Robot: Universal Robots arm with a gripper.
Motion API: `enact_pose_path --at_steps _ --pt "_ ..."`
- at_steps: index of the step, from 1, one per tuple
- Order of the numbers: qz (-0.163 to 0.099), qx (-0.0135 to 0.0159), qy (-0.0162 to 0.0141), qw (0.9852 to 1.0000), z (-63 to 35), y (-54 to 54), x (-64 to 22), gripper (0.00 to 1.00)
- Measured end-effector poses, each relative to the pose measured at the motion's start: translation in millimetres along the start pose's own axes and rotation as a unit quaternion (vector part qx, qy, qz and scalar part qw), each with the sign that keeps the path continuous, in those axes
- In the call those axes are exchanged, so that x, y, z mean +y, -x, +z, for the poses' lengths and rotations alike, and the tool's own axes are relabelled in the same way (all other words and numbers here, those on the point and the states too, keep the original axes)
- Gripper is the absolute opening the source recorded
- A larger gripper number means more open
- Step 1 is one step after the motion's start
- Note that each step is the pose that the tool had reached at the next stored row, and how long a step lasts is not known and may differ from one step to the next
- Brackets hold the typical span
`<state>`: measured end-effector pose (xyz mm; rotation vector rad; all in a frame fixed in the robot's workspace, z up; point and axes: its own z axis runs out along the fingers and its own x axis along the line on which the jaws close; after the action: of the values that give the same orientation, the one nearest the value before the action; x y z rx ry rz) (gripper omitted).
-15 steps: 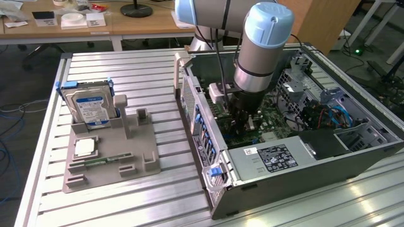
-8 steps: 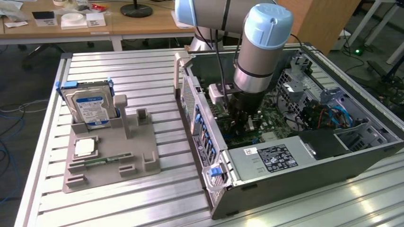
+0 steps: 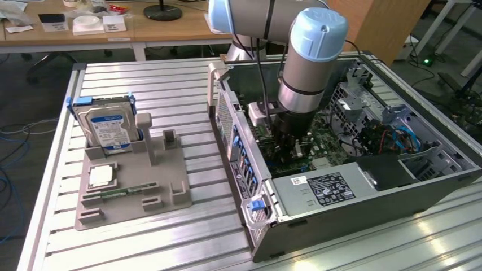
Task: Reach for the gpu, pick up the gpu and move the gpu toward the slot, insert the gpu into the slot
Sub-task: 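Insert the gpu into the slot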
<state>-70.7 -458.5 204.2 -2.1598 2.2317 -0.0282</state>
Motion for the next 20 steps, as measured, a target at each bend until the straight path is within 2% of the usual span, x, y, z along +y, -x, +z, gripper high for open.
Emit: enact_pose_path --at_steps 9,10,12,13,16,20 --pt "0.000 -0.0003 -0.0002 1.0000 0.2 0.1 -0.1 0.28" --pt "0.000 -0.0021 -0.0017 1.0000 0.8 0.5 -0.4 0.29" --pt "0.000 -0.0013 -0.0019 1.0000 -1.2 0.5 -0.4 0.29" --pt "0.000 -0.0005 -0.0020 1.0000 -3.2 0.2 -0.3 0.35" --pt "0.000 -0.0005 -0.0041 1.0000 -11.9 0.7 -0.6 0.35" --pt "0.000 -0.0004 -0.0049 1.0000 -28.3 0.9 -1.2 0.35"
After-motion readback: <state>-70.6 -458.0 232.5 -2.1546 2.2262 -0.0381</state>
